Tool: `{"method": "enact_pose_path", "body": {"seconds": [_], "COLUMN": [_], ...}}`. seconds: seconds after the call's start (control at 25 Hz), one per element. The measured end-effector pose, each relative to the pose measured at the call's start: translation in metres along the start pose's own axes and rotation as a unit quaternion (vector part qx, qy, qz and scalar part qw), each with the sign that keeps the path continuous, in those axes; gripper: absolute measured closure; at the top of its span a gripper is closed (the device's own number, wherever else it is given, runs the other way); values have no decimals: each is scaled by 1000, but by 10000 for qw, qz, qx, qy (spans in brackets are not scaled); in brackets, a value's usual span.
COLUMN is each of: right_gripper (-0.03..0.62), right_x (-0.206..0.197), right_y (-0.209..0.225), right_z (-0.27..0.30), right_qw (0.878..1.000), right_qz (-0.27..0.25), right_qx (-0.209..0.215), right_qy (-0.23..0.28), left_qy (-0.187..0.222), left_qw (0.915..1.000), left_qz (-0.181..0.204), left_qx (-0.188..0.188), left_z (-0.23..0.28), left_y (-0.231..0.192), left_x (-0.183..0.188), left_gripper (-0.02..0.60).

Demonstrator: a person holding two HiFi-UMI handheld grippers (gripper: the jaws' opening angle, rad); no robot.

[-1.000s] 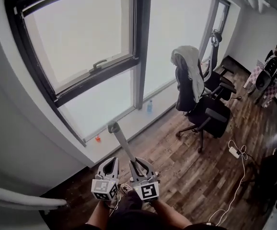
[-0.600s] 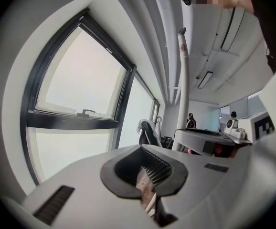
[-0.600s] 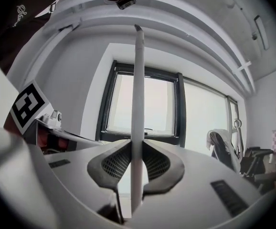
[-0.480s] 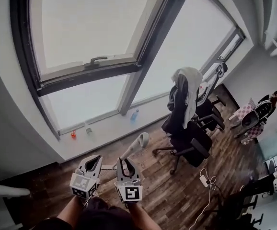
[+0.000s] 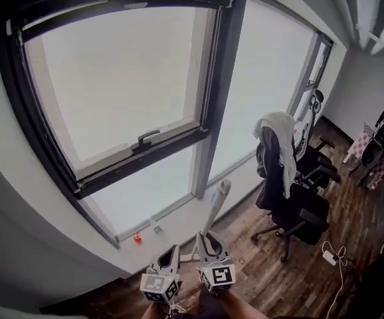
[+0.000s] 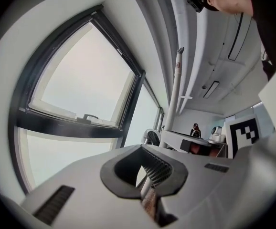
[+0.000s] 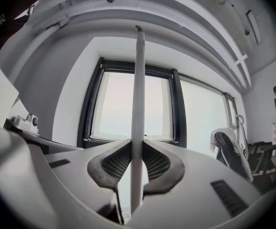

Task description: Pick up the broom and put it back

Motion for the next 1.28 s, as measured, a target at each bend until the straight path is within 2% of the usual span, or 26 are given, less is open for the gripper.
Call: {"method": "enact_pose_path", "body": {"seconds": [0.12, 0.36, 0.64, 0.84, 1.12, 1.28], "right_gripper": [510, 510, 510, 510, 510, 510], "right_x": [-9, -21, -49, -98, -167, -210], "right_y": [29, 57, 105, 139, 178, 193], "right_z": [15, 71, 134, 174, 226, 254], "right_qw": [9999, 9997, 9989, 9983, 9962, 9927], "right_qz": [-10, 151, 139, 99, 300, 428], "right_qx": [-96, -105, -165, -204, -261, -296], "right_qy": [-121, -189, -405, -534, -780, -1090], "left_qy": [-10, -75, 58, -209, -600, -874], "left_qw": [10000, 9997, 9999, 9998, 9981, 9960], "left_qz": [12, 193, 126, 62, 120, -92], "left_qx": [-53, 143, 72, 20, -55, 166], "left_z": [32, 98, 210, 276, 339, 361], "left_y": [0, -35, -59, -75, -105, -126], "left_x": [-3, 22, 26, -10, -59, -89], "left_gripper": [581, 581, 581, 581, 581, 581]}}
Point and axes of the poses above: the fingertips, and each gripper's own axes: z forward along the fingers, y to its right, x out of its top, the point moved 2 cm from there along -z, backward along the fingers, and after that the axes turned 3 degrees about -x, right-handed, at the moved point
